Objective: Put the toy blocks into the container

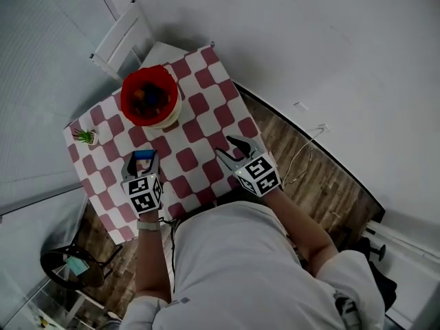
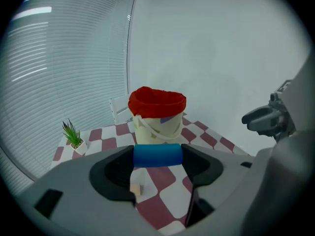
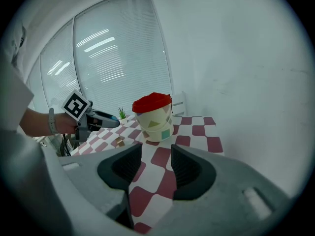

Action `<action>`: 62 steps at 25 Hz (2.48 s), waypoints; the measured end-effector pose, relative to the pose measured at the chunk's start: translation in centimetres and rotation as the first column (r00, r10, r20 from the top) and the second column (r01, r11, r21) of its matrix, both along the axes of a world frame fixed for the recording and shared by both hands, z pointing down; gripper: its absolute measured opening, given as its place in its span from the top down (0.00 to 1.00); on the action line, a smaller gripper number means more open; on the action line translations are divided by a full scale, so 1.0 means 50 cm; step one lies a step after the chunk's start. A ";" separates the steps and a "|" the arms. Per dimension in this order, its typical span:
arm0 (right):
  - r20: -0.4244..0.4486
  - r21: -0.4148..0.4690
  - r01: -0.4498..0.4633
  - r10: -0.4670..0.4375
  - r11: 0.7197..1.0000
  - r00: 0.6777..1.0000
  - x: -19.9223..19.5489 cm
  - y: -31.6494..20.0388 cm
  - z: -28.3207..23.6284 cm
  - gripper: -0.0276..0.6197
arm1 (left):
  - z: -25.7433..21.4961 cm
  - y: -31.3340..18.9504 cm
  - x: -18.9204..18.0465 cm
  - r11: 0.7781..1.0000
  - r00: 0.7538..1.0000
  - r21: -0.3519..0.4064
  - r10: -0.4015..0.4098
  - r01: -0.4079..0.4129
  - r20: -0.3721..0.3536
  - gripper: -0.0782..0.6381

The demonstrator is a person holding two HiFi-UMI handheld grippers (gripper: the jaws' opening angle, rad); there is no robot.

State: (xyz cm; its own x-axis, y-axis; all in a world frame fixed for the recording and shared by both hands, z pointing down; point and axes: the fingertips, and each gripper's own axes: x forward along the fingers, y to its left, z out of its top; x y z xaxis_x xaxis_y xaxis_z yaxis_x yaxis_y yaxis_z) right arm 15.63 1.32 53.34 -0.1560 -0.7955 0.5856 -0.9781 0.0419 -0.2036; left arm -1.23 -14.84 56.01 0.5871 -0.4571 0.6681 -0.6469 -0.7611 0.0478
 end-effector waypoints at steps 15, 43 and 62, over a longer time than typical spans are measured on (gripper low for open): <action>0.020 0.008 0.016 -0.016 1.000 1.000 0.104 -0.002 0.011 0.69 | -0.112 -0.078 0.126 0.988 0.995 0.143 -0.045 0.058 -0.093 0.48; -0.010 -0.025 -0.059 0.059 0.998 0.998 0.130 0.025 0.016 0.69 | -0.100 -0.136 0.176 0.981 0.990 0.191 -0.002 0.028 -0.138 0.48; -0.004 -0.046 0.091 -0.091 0.995 0.996 -0.066 -0.050 0.024 0.69 | -0.048 -0.089 -0.087 0.989 0.993 0.107 -0.089 0.097 -0.074 0.48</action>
State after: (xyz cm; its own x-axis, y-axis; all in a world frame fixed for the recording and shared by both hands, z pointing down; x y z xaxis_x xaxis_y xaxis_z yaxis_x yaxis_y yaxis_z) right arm 12.32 -1.20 54.54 -0.2231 -0.7505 0.6221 -0.9718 0.1215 -0.2019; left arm -5.60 -19.28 53.61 0.5815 -0.5810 0.5695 -0.7134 -0.7006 0.0137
